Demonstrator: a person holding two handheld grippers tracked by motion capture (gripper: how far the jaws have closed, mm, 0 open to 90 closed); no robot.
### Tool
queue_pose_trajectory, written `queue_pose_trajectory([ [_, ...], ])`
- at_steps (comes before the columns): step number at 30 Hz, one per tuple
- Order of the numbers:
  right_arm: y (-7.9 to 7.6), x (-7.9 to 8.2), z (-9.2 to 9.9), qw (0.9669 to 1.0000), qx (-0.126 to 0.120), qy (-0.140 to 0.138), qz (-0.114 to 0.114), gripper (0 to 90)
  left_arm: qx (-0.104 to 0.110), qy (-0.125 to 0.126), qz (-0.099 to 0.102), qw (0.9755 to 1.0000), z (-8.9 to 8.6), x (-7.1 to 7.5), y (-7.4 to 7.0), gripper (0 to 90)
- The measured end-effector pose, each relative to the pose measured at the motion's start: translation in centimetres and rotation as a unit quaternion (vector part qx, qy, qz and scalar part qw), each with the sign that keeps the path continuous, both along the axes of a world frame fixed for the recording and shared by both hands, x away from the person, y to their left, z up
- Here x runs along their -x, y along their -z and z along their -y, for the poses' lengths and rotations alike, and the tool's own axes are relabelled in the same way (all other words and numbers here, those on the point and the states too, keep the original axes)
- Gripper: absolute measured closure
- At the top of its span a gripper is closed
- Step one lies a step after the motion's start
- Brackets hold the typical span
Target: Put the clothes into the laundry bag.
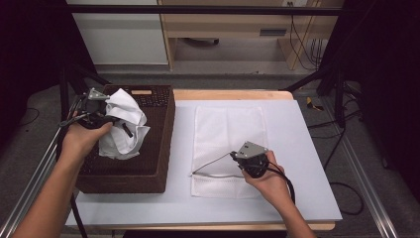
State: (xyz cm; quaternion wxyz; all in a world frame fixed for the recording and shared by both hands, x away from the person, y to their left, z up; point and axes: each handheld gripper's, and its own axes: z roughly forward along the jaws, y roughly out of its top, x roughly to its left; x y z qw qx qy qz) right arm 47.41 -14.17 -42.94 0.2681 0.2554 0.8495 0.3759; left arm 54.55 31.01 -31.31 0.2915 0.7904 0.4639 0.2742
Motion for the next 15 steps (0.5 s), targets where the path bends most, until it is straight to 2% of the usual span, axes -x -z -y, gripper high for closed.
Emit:
queue_pose_trajectory([
  [2,0.0,0.0,0.0,1.0,-0.003,0.0,0.0,89.0,0.003,0.006,0.013,0.9999,0.3,0.5,-0.9,73.2],
  [7,0.1,-0.2,0.1,0.9999,-0.008,-0.001,-0.006,89.0,0.013,0.026,0.03,0.9991,1.2,1.9,-3.3,73.3],
  [11,0.0,-0.4,0.4,0.9994,-0.032,-0.004,-0.014,89.1,0.019,0.055,0.049,0.9971,2.7,3.2,-5.2,73.2],
  [12,-0.1,-0.4,0.4,0.9993,-0.034,-0.004,-0.016,89.1,0.025,0.067,0.056,0.9958,3.4,3.9,-5.8,73.1],
  [13,-0.1,-0.4,0.4,0.9993,-0.034,-0.004,-0.016,89.1,0.025,0.067,0.056,0.9958,3.4,3.9,-5.8,73.1],
  [15,-0.1,-0.4,0.4,0.9991,-0.037,-0.004,-0.018,89.1,0.032,0.084,0.065,0.9939,4.5,4.8,-6.5,73.1],
])
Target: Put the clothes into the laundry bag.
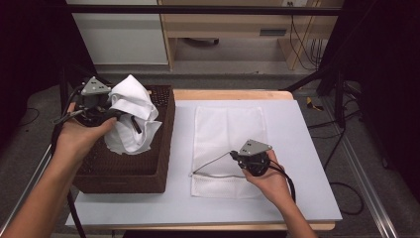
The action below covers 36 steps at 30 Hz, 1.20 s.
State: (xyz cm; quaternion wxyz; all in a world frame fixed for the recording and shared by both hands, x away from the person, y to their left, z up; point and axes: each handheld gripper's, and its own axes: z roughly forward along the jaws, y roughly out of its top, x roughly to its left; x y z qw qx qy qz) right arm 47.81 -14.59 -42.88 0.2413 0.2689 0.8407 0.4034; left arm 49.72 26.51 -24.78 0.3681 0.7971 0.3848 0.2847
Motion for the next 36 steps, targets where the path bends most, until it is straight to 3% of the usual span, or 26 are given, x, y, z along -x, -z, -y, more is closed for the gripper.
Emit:
queue_pose_trajectory([
  [5,0.1,-0.1,-0.1,1.0,-0.008,-0.003,-0.005,89.2,-0.003,0.053,0.016,0.9985,2.9,1.9,-0.9,73.1],
  [9,0.0,-0.1,0.0,0.9997,-0.023,-0.006,-0.01,89.2,0.001,0.086,0.013,0.9962,5.4,2.8,-1.0,73.1],
  [19,-0.1,-0.3,0.3,0.9994,-0.031,-0.005,-0.014,89.2,-0.018,0.121,-0.01,0.9924,9.0,2.9,0.3,73.1],
  [24,0.0,-0.5,0.4,0.9991,-0.038,-0.006,-0.019,89.2,0.004,0.133,-0.027,0.9907,10.6,3.2,1.1,73.0],
  [36,0.0,-0.7,0.9,0.9971,-0.069,-0.004,-0.03,89.2,0.006,0.177,-0.05,0.983,14.3,4.1,3.1,72.9],
])
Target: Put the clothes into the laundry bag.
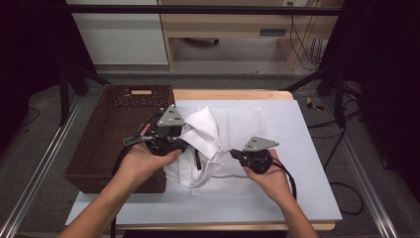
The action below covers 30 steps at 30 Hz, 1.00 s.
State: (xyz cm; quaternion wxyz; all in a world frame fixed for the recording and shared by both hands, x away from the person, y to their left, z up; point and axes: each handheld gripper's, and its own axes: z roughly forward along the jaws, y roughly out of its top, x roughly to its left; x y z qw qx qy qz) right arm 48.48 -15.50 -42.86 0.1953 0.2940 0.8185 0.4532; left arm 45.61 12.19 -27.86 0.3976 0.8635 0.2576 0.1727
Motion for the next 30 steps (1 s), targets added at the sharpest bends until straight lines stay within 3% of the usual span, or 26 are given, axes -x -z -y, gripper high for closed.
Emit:
queue_pose_trajectory([
  [7,0.0,-0.2,0.3,0.9999,-0.016,0.0,-0.005,89.2,0.016,0.014,-0.021,0.9996,0.8,0.6,1.0,72.9],
  [18,0.0,-0.6,1.0,0.9991,-0.041,0.007,-0.011,89.3,0.018,0.037,-0.039,0.9984,2.5,1.4,2.8,72.8],
  [30,-0.2,-0.9,0.1,0.9994,-0.029,0.011,-0.014,89.3,0.026,0.031,-0.051,0.9979,2.8,1.0,4.8,72.8],
])
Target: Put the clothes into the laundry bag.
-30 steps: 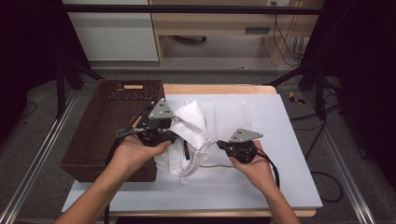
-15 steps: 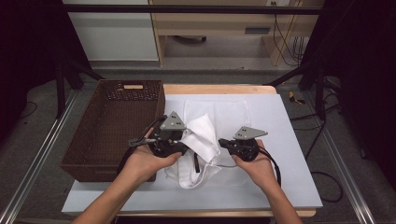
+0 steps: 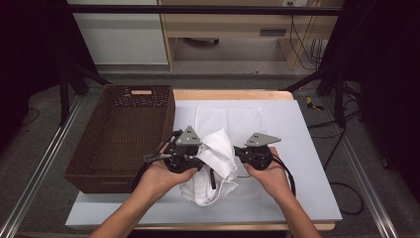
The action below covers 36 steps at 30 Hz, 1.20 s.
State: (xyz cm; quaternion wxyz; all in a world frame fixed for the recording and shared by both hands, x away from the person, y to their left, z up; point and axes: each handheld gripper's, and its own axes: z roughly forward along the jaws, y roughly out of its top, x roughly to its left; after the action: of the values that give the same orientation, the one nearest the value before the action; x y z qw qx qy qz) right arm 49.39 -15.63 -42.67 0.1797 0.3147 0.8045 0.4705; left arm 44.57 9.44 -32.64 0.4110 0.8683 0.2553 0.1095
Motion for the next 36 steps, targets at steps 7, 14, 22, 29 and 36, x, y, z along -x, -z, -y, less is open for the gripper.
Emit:
queue_pose_trajectory([
  [7,-0.5,-0.3,0.0,1.0,0.004,-0.001,0.003,89.3,0.008,-0.01,-0.011,0.9999,-0.6,-0.5,1.0,72.9],
  [14,-0.9,-0.7,-0.1,1.0,-0.002,-0.002,0.0,89.3,0.033,0.009,-0.019,0.9992,-0.1,0.3,0.6,72.9],
  [22,-0.9,-1.1,0.2,0.9999,-0.017,0.0,0.0,89.3,0.026,0.028,-0.019,0.9991,1.4,0.5,1.6,72.8],
  [29,-1.3,-1.4,0.4,0.9997,-0.023,0.002,0.012,89.3,0.038,0.038,-0.036,0.9979,2.0,0.1,2.9,72.7],
  [36,-1.9,-1.4,0.6,0.9992,-0.034,-0.006,0.02,89.3,0.027,0.052,-0.041,0.9974,2.7,0.6,3.5,72.7],
])
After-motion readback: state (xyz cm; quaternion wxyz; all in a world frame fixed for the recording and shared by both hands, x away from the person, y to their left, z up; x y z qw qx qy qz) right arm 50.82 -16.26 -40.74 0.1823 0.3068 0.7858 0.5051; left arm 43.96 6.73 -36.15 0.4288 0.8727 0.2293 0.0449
